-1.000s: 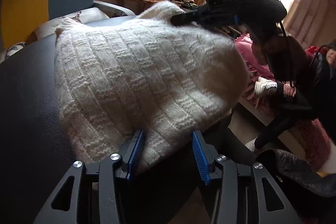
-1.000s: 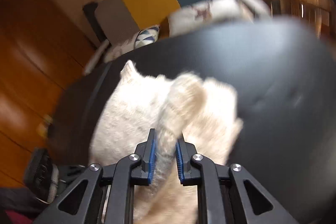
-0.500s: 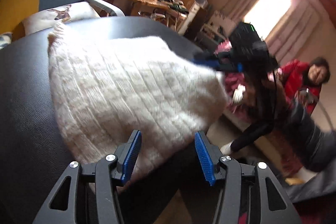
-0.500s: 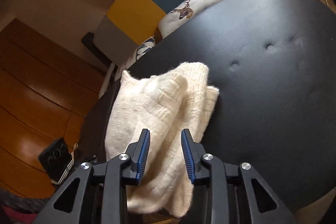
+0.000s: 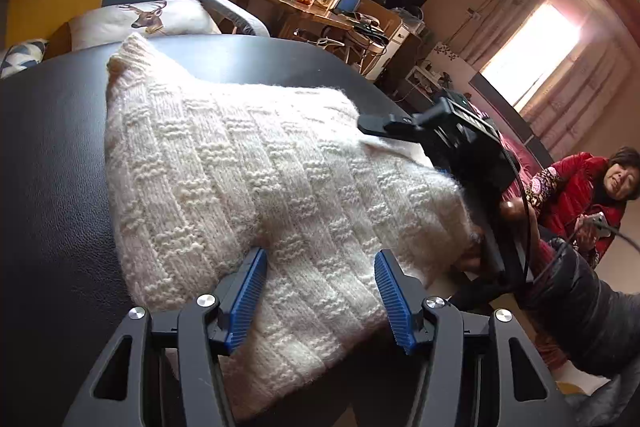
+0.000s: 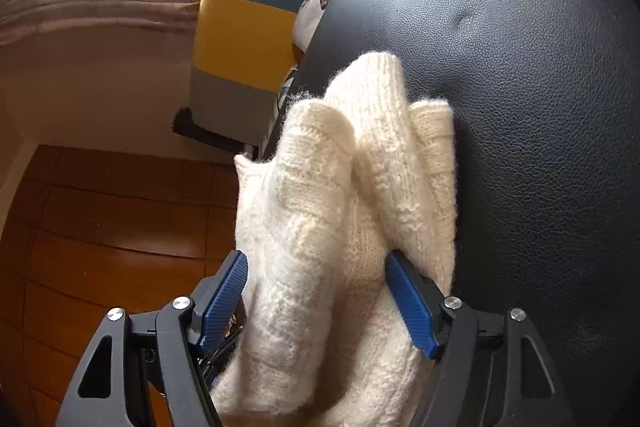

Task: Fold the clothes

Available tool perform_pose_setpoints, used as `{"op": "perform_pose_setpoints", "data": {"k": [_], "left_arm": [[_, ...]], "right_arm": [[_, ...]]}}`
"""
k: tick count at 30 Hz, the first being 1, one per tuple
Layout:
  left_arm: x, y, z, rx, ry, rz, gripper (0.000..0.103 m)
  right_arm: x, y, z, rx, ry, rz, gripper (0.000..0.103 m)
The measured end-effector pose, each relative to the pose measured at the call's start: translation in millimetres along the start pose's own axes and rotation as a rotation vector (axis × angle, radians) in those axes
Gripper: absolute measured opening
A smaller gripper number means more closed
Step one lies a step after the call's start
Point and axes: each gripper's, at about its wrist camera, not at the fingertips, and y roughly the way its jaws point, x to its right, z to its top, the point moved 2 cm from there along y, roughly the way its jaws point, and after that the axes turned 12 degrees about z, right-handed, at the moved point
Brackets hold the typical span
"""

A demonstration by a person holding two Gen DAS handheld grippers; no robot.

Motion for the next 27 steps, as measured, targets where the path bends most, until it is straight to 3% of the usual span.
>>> {"op": "perform_pose_setpoints", "data": {"k": [4, 5, 6, 7, 10, 14, 17, 21, 24, 27], "left_arm": [[-9, 0, -1, 0.004, -0.033, -0.004, 0.059], [-10, 0, -1, 0.004, -0.031, -0.001, 0.059], [-9, 0, -1, 0.005, -0.024, 0.004, 0.059], [-8, 0, -1, 0.005, -0.015, 0.011, 0.059], [-2, 1, -2, -0.004, 0.036, 0.034, 0.059], [4, -2, -8, -0.022, 0.070, 0.026, 0.059], [7, -4, -14, -0.037, 0.081, 0.005, 0.059], [13, -12, -3, -0.009, 0.058, -0.059, 0.059], [29, -8, 16, 0.005, 0.061, -0.125, 0.059], [52, 13, 30, 0.000, 0.132, -0.110, 0.059]], "right_arm": [[4, -5, -8, -0.046, 0.024, 0.057, 0.072], [3, -5, -8, -0.057, 0.027, 0.023, 0.070], [2, -5, -8, -0.068, 0.022, -0.025, 0.055], [0, -5, -8, -0.079, 0.016, -0.074, 0.025], [-22, -3, -9, -0.085, -0.078, -0.184, 0.011], [-106, -1, -10, -0.091, -0.425, -0.312, 0.010], [-87, 12, -7, -0.175, -0.461, -0.491, 0.010], [-24, 3, -5, -0.144, -0.305, -0.444, 0.009], [-15, -8, -3, -0.089, -0.258, -0.379, 0.010], [-9, -13, -5, -0.090, -0.240, -0.330, 0.010]]}}
